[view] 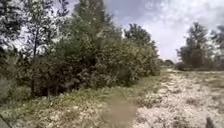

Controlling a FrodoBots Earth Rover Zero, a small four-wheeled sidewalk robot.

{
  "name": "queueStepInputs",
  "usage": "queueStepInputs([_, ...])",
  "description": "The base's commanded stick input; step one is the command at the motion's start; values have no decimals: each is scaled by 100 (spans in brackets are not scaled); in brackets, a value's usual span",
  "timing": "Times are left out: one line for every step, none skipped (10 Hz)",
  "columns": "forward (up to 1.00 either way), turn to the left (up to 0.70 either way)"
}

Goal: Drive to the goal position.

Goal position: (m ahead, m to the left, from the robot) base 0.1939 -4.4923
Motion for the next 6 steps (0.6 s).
queueStepInputs([0,-70])
queueStepInputs([0,-70])
queueStepInputs([0,-70])
queueStepInputs([0,-70])
queueStepInputs([0,-70])
queueStepInputs([0,-70])
